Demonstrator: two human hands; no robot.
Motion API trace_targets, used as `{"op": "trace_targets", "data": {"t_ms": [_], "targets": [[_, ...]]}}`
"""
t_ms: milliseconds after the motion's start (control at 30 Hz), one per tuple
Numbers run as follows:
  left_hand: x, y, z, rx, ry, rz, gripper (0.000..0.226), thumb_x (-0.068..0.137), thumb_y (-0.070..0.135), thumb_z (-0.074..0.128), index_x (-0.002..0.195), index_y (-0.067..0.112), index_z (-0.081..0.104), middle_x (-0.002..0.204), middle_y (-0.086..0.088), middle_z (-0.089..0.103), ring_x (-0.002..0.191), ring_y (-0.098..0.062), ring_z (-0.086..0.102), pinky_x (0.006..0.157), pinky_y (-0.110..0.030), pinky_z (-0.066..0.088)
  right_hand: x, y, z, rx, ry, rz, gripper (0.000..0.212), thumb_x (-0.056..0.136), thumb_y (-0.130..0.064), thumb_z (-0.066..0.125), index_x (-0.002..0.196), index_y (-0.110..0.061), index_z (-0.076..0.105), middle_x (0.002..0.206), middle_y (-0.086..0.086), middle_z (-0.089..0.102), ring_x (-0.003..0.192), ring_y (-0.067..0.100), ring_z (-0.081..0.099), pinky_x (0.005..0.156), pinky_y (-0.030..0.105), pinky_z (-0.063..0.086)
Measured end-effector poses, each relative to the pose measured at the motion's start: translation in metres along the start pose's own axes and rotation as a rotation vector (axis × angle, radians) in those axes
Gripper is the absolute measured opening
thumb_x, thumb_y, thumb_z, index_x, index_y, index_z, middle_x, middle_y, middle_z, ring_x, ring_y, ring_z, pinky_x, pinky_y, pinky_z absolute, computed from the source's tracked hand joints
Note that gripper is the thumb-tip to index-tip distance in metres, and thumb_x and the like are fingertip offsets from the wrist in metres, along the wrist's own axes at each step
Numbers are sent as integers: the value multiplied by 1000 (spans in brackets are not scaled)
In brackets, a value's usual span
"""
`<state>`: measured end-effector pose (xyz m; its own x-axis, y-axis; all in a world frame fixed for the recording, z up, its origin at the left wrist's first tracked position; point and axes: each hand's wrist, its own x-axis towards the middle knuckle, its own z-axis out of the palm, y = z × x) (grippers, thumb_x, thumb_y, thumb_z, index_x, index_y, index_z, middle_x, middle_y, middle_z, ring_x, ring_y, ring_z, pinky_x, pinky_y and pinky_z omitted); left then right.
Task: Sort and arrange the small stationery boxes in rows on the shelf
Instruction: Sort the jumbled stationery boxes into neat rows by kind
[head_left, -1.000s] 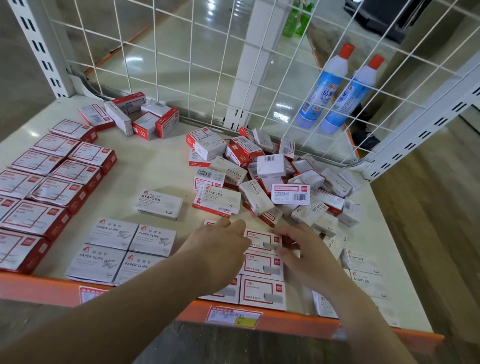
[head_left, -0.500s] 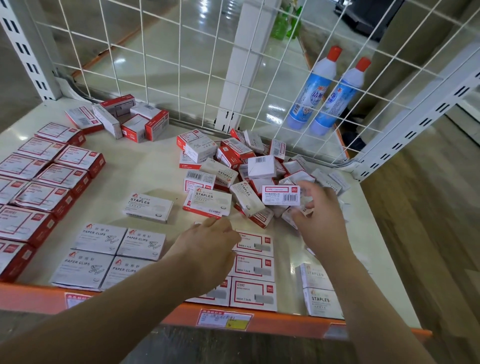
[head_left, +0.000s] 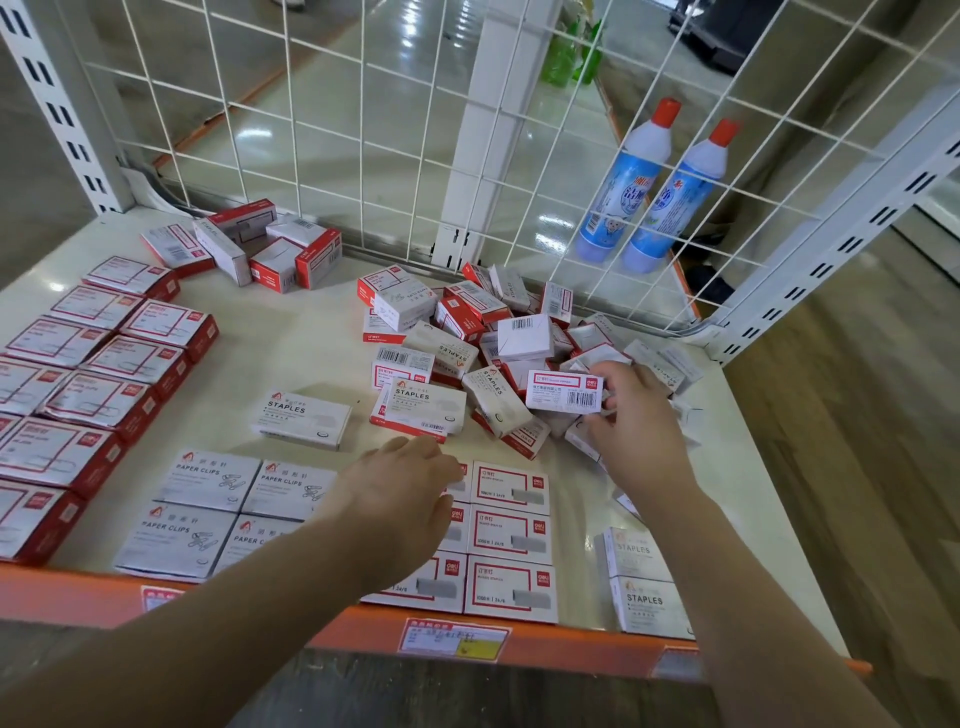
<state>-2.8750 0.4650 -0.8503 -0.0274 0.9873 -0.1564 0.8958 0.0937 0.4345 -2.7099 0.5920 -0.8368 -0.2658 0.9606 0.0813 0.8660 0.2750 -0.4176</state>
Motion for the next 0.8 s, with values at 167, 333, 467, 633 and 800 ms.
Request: {"op": "trace_targets", "data": {"t_ms": [167, 333, 467, 633, 800], "targets": [[-1, 0, -3, -47, 60, -31, 37, 98, 29, 38, 135, 30, 39, 137, 11, 41, 124, -9, 37, 99, -25, 34, -12, 1, -5, 5, 27, -50, 40, 87, -14, 62, 125, -17, 50, 130, 6, 44, 114, 21, 50, 89, 28, 43], [-2, 2, -7, -102, 140, -46, 46, 97, 30, 41, 141, 33, 27, 139, 12, 38, 126, -10, 35, 100, -24, 34, -29, 1, -11, 154, 37, -69, 34, 82, -19, 69, 113, -22, 54, 118, -4, 47, 92, 9, 57, 74, 10, 44], [-2, 3, -15, -156, 216, -23, 61, 95, 30, 46, 145, 38, 12, 149, 15, 25, 135, -10, 28, 105, -27, 32, -42, -11, -20, 319, -165, -63, 30, 80, -15, 69, 93, -37, 53, 92, -17, 60, 81, -6, 56, 62, 7, 44], [-5, -4, -20, -260, 289, 33, 46, 91, 30, 54, 134, 37, 40, 140, 20, 39, 120, -1, 41, 92, -14, 36, -49, -19, -18, 495, -347, -7, 26, 82, -15, 68, 102, -30, 60, 87, -8, 68, 79, 2, 64, 67, 16, 54], [-11, -14, -17, -283, 359, 100, 31, 89, 29, 57, 119, 29, 58, 118, 21, 52, 96, 8, 39, 66, 5, 29, -49, -21, -14, 591, -419, 15, 26, 81, -15, 69, 102, -29, 64, 89, -2, 70, 84, 7, 66, 70, 19, 55]]}}
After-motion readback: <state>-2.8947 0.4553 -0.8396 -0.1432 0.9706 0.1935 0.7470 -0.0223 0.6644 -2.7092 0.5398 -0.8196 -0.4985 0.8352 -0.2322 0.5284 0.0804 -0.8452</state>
